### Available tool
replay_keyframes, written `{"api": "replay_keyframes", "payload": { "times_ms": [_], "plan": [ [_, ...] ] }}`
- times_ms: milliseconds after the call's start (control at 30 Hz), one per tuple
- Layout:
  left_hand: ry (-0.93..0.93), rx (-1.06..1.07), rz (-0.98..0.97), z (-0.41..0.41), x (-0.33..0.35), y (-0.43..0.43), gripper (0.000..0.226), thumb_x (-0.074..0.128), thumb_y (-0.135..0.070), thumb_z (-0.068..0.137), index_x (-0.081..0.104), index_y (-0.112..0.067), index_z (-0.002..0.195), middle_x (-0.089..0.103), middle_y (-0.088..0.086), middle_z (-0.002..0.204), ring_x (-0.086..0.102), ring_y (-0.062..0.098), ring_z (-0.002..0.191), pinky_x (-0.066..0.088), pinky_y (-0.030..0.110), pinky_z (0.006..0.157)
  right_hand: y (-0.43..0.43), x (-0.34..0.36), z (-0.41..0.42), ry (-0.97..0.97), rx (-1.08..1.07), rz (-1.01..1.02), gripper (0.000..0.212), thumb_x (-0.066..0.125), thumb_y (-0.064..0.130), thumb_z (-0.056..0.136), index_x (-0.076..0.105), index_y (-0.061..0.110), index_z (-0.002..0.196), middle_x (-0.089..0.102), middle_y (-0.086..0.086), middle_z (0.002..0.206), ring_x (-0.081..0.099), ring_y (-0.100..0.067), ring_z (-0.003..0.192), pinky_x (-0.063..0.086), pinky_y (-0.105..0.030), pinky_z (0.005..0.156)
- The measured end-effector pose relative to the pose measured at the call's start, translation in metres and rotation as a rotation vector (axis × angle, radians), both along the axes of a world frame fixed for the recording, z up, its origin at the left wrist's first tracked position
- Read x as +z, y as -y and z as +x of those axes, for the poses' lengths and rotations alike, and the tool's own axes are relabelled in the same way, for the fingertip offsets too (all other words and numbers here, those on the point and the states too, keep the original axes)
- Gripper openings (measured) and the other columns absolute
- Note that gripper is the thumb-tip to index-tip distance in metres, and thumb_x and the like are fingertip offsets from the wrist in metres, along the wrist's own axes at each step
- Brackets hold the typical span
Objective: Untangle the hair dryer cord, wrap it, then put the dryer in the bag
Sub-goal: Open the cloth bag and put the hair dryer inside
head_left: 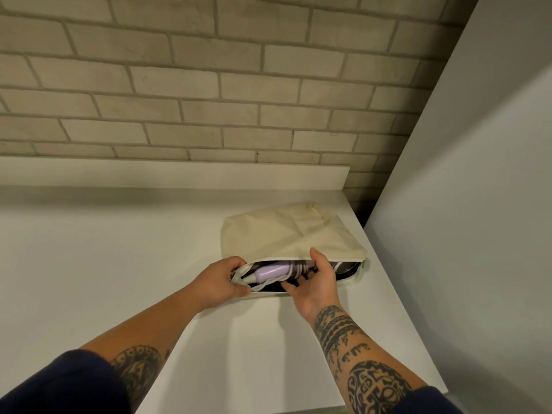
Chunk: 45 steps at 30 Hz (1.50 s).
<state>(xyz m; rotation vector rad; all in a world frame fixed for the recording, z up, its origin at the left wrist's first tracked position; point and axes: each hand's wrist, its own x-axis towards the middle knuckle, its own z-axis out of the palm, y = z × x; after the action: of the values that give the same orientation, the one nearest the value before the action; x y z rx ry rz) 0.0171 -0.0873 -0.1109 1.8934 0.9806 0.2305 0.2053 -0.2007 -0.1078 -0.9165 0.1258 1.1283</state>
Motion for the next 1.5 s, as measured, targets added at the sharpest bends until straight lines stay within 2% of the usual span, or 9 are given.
{"api": "replay_keyframes", "payload": {
  "times_ms": [100,200,333,500,633,767,867,1167,1500],
  "plan": [
    [-0.024,0.019,0.040,-0.002,-0.004,0.000,0.025,0.084,-0.021,0.078,0.064,-0.028,0.091,0.063,-0.009,0.082,0.056,0.012,0.074,0.042,0.025,0.067,-0.001,0.001,0.004,0.085,0.064,-0.067,0.049,0.070,0.052,0.088,0.058,0.020,0.124,0.065,-0.006,0.123,0.062,-0.028,0.117,0.050,-0.052,0.102],
    [-0.032,0.033,0.068,-0.004,-0.008,0.000,0.024,0.084,-0.023,0.079,0.064,-0.028,0.090,0.063,-0.008,0.082,0.056,0.011,0.074,0.042,0.024,0.065,-0.002,0.004,0.013,0.116,0.024,-0.231,0.024,0.064,0.031,0.098,0.059,0.012,0.112,0.063,-0.011,0.119,0.061,-0.031,0.111,0.053,-0.048,0.098],
    [0.002,0.068,-0.005,-0.009,-0.013,0.001,0.022,0.086,-0.022,0.079,0.067,-0.026,0.091,0.067,-0.009,0.080,0.058,0.008,0.071,0.043,0.020,0.063,0.001,0.006,0.020,0.099,0.007,-0.282,0.022,0.057,0.011,0.101,0.055,0.008,0.122,0.061,-0.016,0.112,0.062,-0.036,0.103,0.057,-0.044,0.088],
    [0.112,0.127,-0.193,-0.019,-0.019,0.002,0.037,0.082,-0.020,0.069,0.072,-0.026,0.103,0.077,-0.002,0.096,0.068,0.013,0.085,0.054,0.031,0.082,0.004,0.008,0.019,0.123,0.016,-0.326,0.010,0.049,0.004,0.098,0.058,0.005,0.102,0.061,-0.016,0.099,0.062,-0.032,0.089,0.057,-0.040,0.080],
    [0.084,0.175,-0.142,-0.020,-0.022,0.003,0.037,0.080,-0.019,0.066,0.071,-0.029,0.101,0.078,0.000,0.094,0.069,0.015,0.083,0.056,0.037,0.083,0.003,-0.001,-0.005,0.757,0.201,-0.471,0.017,0.059,0.007,0.086,0.053,0.017,0.074,0.054,0.001,0.071,0.048,-0.017,0.063,0.042,-0.026,0.056],
    [0.097,0.221,-0.129,-0.023,-0.026,0.001,0.033,0.085,-0.013,0.070,0.072,-0.026,0.098,0.078,0.000,0.089,0.070,0.016,0.080,0.057,0.039,0.082,-0.003,-0.014,-0.024,1.608,0.605,-0.336,0.020,0.068,0.016,0.086,0.072,0.024,0.104,0.067,0.007,0.107,0.062,-0.012,0.097,0.051,-0.027,0.089],
    [0.138,0.219,-0.152,-0.024,-0.029,0.002,0.035,0.086,-0.008,0.072,0.072,-0.023,0.100,0.079,0.004,0.093,0.071,0.018,0.083,0.057,0.041,0.086,-0.011,-0.013,-0.027,1.909,0.782,-0.272,0.039,0.067,0.020,0.089,0.065,0.025,0.128,0.063,0.009,0.129,0.058,-0.015,0.115,0.049,-0.035,0.096],
    [0.278,0.240,-0.283,-0.031,-0.032,0.004,0.040,0.073,0.012,0.082,0.069,-0.013,0.114,0.078,0.008,0.105,0.073,0.020,0.094,0.057,0.035,0.089,-0.041,0.000,-0.016,2.168,1.067,-0.373,0.037,0.074,0.026,0.076,0.064,0.021,0.112,0.063,-0.004,0.114,0.064,-0.029,0.102,0.040,-0.029,0.074],
    [0.401,0.421,-0.301,-0.024,-0.020,-0.005,0.033,0.063,0.012,0.090,0.071,-0.012,0.111,0.071,0.005,0.098,0.067,0.013,0.082,0.053,0.021,0.072,-0.044,0.005,-0.009,2.392,0.971,-0.385,0.023,0.057,0.032,0.093,0.060,0.023,0.114,0.063,-0.005,0.112,0.063,-0.031,0.099,0.037,-0.033,0.068]
  ]
}}
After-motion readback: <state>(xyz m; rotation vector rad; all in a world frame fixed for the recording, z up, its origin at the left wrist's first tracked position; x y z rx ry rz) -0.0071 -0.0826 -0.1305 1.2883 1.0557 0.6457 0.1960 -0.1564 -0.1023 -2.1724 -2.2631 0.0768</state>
